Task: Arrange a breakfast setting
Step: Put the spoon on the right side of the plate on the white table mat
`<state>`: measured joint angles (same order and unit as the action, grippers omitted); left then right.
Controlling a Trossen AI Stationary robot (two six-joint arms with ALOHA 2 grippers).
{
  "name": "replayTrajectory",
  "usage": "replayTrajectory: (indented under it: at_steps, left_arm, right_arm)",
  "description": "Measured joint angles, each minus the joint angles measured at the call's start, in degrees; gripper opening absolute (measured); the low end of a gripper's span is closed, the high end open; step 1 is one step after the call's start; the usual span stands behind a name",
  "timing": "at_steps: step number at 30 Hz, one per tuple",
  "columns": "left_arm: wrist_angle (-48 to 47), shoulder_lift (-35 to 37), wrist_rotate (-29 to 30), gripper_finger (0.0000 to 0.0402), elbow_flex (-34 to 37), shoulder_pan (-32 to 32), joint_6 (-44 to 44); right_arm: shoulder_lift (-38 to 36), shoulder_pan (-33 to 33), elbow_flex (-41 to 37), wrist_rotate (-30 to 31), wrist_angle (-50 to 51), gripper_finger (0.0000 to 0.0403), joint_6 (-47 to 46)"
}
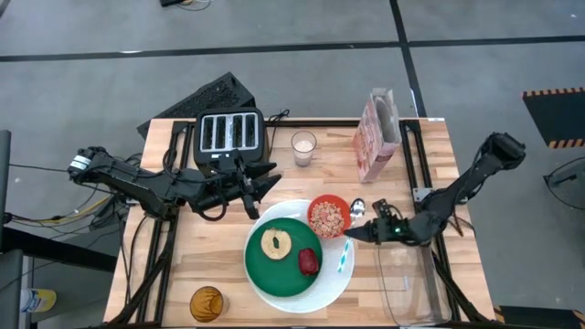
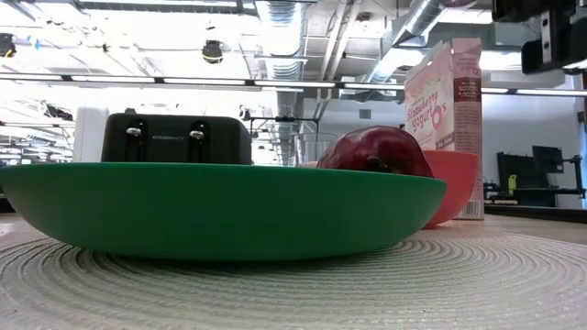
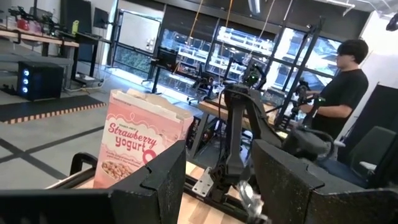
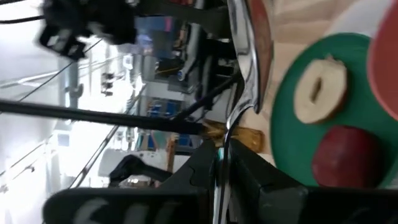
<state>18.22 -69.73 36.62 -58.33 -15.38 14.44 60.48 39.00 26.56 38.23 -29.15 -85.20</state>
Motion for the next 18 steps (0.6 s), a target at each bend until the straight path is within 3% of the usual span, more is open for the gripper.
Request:
replayTrajectory:
  at_steps: [18]
  left_arm:
    - [0.06,0.00,-1.92,0.0171,0.00,0.00,0.00]
  right_arm:
    - [17.47,1.75,7.80,1.25,-0.04,0.0055,-19.34]
